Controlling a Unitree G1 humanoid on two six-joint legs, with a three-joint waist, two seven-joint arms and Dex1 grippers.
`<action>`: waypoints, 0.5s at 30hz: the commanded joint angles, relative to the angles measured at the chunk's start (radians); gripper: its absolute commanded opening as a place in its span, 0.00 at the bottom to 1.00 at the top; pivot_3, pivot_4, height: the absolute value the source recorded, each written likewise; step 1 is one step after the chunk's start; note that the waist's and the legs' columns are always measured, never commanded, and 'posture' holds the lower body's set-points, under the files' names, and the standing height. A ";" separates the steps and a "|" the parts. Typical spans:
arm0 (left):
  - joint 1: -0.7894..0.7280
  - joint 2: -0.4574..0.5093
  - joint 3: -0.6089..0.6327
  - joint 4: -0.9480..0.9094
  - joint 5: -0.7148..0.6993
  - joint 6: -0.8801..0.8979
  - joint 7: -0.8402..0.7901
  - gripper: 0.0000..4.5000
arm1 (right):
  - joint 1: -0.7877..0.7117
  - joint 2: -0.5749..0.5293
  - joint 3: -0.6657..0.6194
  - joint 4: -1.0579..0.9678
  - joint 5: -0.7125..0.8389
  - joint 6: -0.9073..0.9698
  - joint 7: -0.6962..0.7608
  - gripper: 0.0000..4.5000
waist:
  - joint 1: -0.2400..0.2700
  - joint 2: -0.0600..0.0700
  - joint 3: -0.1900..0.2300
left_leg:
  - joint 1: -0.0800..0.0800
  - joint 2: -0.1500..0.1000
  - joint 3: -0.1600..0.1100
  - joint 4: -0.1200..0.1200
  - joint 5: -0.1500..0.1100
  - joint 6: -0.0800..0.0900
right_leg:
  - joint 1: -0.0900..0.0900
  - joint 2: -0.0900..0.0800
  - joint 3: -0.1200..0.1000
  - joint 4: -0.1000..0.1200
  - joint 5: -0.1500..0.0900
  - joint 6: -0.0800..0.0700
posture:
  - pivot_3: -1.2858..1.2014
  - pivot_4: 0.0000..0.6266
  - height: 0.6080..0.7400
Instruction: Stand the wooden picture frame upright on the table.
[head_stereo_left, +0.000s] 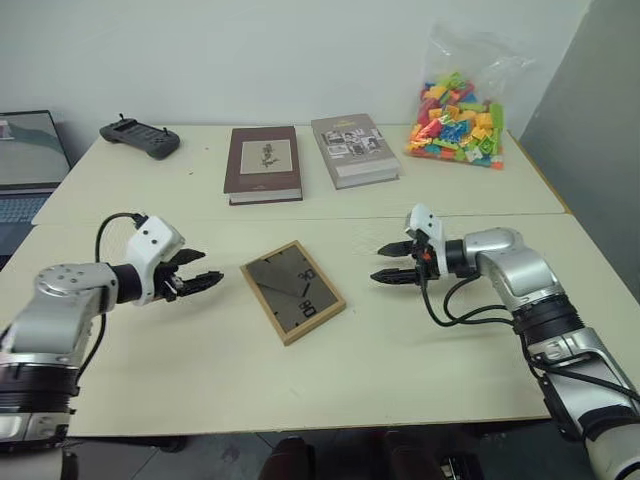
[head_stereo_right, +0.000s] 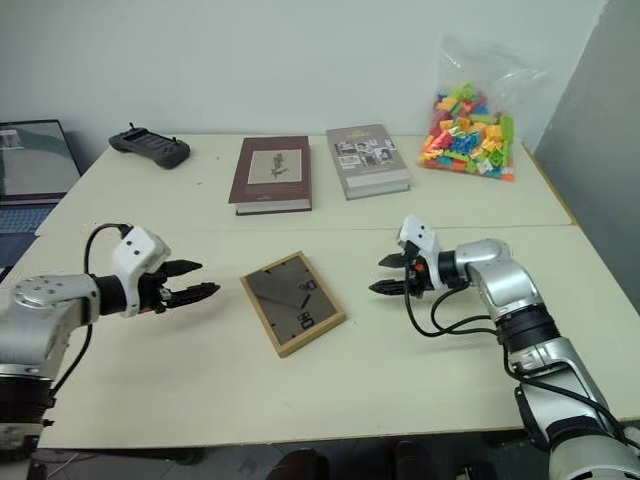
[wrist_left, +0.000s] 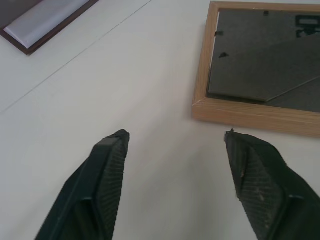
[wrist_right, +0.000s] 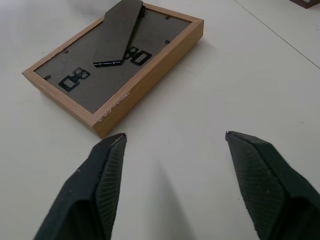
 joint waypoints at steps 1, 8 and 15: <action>-0.023 -0.039 -0.042 0.029 0.067 -0.075 0.042 0.52 | 0.000 0.044 0.025 0.008 -0.053 -0.064 -0.044 0.51 | 0.000 0.000 0.000 | 0.000 0.000 0.000 0.000 0.000 0.000 | 0.000 0.000 0.000 0.000 0.000 0.000 | 0.52 0.24 1.00; -0.086 -0.118 -0.108 0.110 0.122 -0.144 0.039 0.21 | 0.046 0.088 0.064 -0.029 -0.128 -0.129 -0.105 0.17 | 0.002 0.000 0.000 | 0.000 0.000 0.000 0.000 0.000 0.000 | 0.000 0.000 0.000 0.000 0.000 0.000 | 0.52 0.24 1.00; -0.159 -0.200 -0.166 0.158 0.145 -0.174 0.005 0.00 | 0.110 0.119 0.104 -0.189 -0.110 -0.049 -0.080 0.00 | 0.007 0.000 0.000 | 0.000 0.000 0.000 0.001 0.000 0.000 | 0.000 0.000 0.000 0.000 0.000 0.000 | 0.52 0.24 1.00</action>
